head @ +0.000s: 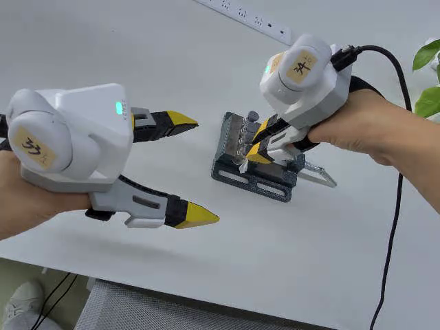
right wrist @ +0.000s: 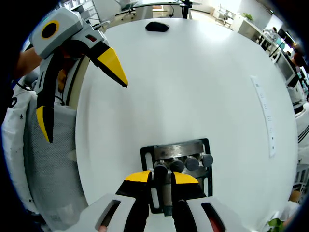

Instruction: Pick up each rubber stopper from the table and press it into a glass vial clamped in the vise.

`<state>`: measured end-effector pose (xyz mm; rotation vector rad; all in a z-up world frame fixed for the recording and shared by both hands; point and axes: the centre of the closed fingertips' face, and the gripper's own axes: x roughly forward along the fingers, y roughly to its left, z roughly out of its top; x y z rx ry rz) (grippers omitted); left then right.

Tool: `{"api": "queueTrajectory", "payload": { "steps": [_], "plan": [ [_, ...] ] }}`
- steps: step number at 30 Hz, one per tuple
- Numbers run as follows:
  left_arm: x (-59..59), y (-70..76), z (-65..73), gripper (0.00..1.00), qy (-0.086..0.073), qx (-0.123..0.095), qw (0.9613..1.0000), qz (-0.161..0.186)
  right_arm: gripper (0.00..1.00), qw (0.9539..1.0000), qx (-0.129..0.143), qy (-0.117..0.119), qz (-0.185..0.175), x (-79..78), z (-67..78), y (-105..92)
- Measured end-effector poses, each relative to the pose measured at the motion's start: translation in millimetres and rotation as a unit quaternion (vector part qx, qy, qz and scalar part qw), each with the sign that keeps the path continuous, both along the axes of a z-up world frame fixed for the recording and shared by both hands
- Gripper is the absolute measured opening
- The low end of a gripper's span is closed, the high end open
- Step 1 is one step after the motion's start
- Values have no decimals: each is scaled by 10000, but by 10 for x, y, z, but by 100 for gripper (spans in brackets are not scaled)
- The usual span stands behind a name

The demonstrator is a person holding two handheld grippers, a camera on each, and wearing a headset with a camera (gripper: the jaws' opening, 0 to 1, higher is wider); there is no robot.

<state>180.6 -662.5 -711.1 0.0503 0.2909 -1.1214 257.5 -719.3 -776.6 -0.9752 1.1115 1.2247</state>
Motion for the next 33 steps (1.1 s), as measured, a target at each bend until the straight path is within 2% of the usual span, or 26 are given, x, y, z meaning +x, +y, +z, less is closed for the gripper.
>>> {"api": "queueTrajectory", "payload": {
  "steps": [7, 18, 33],
  "plan": [
    [-10, -11, -4, 75, 3, 10, 10000, -24, 9, 9997, 207, -61, -130, 31, 85, -19],
    [-1, -34, 7, 75, -6, 35, 10000, -75, 4, 9988, 423, -105, -218, -13, 94, -19],
    [1, -39, -14, 75, 20, 50, 9999, -86, 2, 9990, 423, -50, -163, -17, 20, 31]
  ]
}}
